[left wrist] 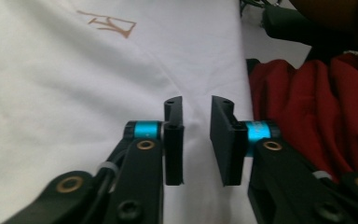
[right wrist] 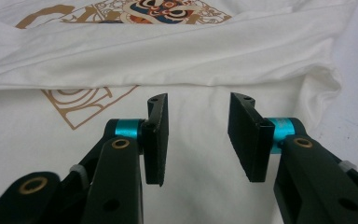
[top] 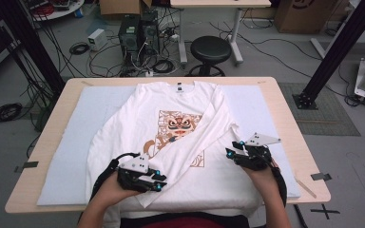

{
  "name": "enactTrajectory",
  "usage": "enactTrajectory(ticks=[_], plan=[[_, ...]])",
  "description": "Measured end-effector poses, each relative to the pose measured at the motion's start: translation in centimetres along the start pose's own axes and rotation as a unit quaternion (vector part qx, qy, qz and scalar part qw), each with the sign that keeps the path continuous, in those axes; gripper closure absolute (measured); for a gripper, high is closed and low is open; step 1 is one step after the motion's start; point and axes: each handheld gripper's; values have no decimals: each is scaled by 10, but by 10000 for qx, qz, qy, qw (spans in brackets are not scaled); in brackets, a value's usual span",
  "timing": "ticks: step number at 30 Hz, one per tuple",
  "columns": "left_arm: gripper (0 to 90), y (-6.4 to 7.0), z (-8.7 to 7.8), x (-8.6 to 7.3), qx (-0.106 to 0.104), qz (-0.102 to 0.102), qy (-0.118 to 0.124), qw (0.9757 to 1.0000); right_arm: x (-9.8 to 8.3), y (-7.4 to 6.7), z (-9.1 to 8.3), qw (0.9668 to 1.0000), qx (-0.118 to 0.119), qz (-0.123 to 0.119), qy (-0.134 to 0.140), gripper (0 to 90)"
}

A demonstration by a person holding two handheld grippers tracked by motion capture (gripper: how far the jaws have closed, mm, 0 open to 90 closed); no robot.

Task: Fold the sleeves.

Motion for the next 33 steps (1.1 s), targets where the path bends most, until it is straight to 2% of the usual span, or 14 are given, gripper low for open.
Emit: enactTrajectory(ticks=[1,3,4,7,14,15,17,21,23,24,25,26,28,33], plan=[[611,-3,-4,-1,136,-102,111,9998,0,0,0,10000,6,-1,2,595],[589,-10,-16,-3,405,-276,382,9981,0,1,0,10000,-5,-8,5,595],[519,-14,-21,-5,588,-369,496,9964,0,1,-1,10000,-1,3,6,595],[491,-26,-34,-14,990,-679,595,9910,-1,1,0,10000,-1,-2,-4,595],[494,-46,-34,-34,1659,-1166,70,9792,0,0,3,10000,7,-5,-42,595],[500,-46,-34,-34,1659,-1166,70,9792,0,0,3,10000,7,-5,-42,595],[556,-49,-24,-39,1649,-1134,-440,9788,2,2,5,10000,-53,-13,-61,595],[633,-48,-21,-38,1599,-1124,-448,9797,9,10,13,9998,-178,41,-30,596],[687,-46,-20,-37,1565,-1042,-459,9811,18,20,24,9990,-359,125,-224,596],[736,-46,-20,-37,1504,-997,-474,9824,28,33,35,9974,-594,154,-368,597],[768,-46,-20,-37,1504,-997,-474,9824,28,33,35,9974,-594,154,-368,597],[794,-45,-20,-37,1425,-978,-464,9839,39,52,46,9945,-872,370,-452,611],[835,-44,-21,-38,1374,-995,-455,9845,45,70,55,9907,-1077,585,-589,636],[876,-44,-24,-39,1270,-1030,-379,9858,45,89,68,9872,-1049,753,-937,800]])
Point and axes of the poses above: each handheld gripper's, and its own axes: z roughly forward along the jaws, x roughly out of its top, y roughly to its right, and after that the axes turned 9 degrees about x, right-handed
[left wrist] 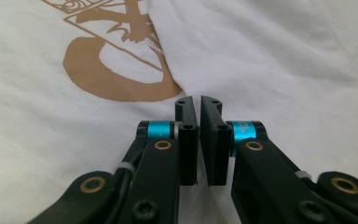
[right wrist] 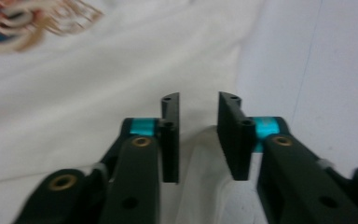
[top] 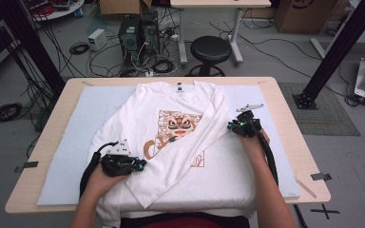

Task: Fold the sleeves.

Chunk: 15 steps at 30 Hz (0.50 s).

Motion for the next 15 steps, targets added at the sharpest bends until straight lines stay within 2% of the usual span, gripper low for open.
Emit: enactTrajectory(ticks=[1,5,7,8,9,10,12,14,15], plan=[[882,-1,-7,0,-154,-72,162,9997,-3,11,-4,9996,202,197,18,876],[885,1,-12,0,-273,-108,255,9992,-15,25,-18,9996,162,237,16,900],[883,2,-12,0,-271,-97,246,9993,-20,29,-21,9995,175,268,25,900],[876,2,-11,1,-202,-63,229,9995,-27,36,-24,9986,373,353,123,900],[862,2,-11,1,-165,-89,214,9996,-29,37,-24,9991,242,338,47,900],[838,2,-10,1,-137,-103,223,9996,-30,38,-25,9995,126,283,3,900],[749,0,-11,1,-59,-153,252,9995,-32,40,-28,9993,185,308,42,900],[670,-2,-12,2,91,-203,365,9991,-32,40,-33,9992,128,325,195,839],[622,-2,-12,2,91,-203,365,9991,-32,40,-33,9992,128,325,195,839]])
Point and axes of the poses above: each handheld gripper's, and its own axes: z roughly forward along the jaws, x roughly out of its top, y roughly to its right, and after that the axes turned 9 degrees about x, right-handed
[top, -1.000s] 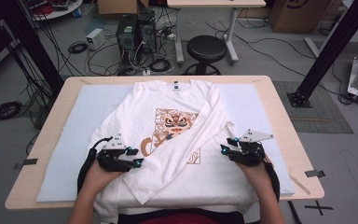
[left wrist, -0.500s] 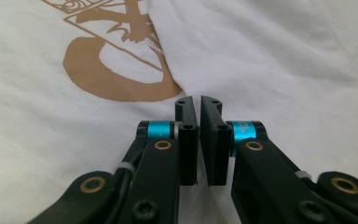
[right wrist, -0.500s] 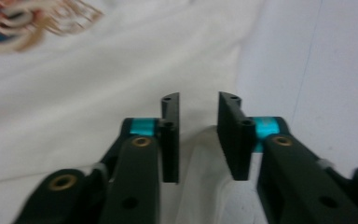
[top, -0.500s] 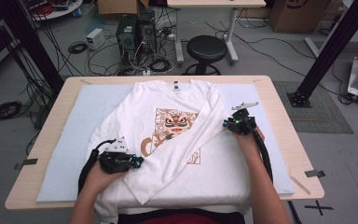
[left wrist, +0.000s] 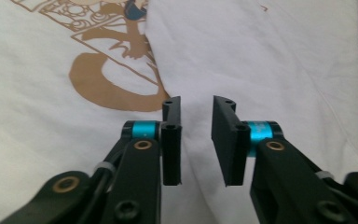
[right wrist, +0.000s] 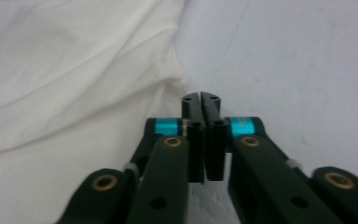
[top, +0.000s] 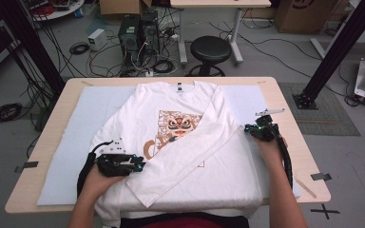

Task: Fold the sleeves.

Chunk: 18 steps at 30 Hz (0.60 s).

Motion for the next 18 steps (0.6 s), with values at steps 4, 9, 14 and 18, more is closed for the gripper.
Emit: enactTrajectory(ticks=[4,9,14,18], plan=[[573,-6,-2,0,160,-172,125,9996,7,-7,-10,9987,200,27,478,723],[563,-6,0,2,246,-145,109,9995,37,-39,5,9968,449,-377,540,668],[546,-5,-4,4,250,-101,224,9994,65,-72,38,9941,834,-600,337,657],[541,-6,-7,4,269,-140,291,9991,73,-92,70,9923,1032,-685,38,658]])
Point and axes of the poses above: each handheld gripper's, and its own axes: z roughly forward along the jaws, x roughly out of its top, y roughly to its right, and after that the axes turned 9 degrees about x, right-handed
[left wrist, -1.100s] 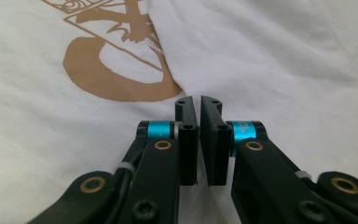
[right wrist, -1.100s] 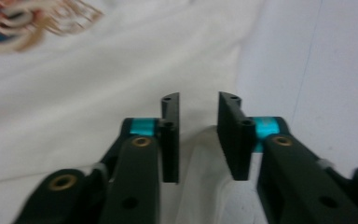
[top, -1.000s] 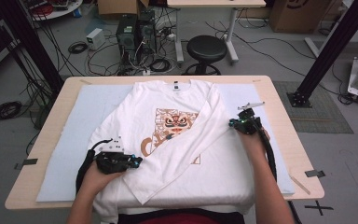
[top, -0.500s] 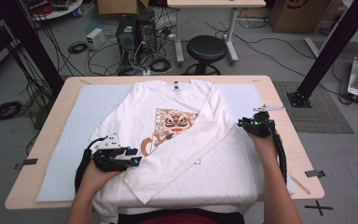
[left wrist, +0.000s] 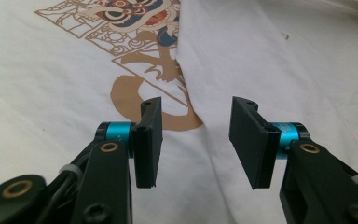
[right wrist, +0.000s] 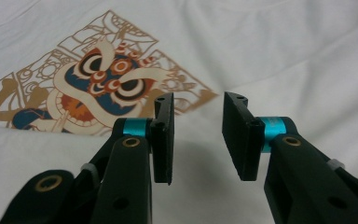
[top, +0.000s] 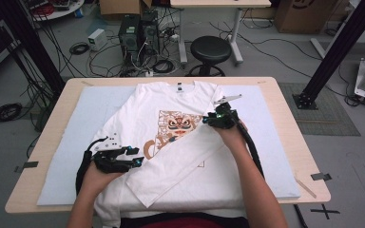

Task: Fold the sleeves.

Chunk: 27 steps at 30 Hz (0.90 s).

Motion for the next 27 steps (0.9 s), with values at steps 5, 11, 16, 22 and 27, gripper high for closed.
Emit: enactTrajectory(ticks=[5,11,16,22,27], plan=[[541,0,-2,0,-17,-1,45,10000,-5,-4,29,9992,22,-82,-389,886],[540,0,-2,0,1,14,9,10000,7,-2,24,9998,-15,-122,-149,900],[540,0,-1,0,-18,26,-33,10000,10,2,17,9992,-113,71,380,888],[538,0,0,-2,22,35,-120,9999,3,5,11,9992,-1,186,354,711],[537,0,4,-4,13,25,-276,9996,-6,18,-24,9962,-668,232,502,708]])
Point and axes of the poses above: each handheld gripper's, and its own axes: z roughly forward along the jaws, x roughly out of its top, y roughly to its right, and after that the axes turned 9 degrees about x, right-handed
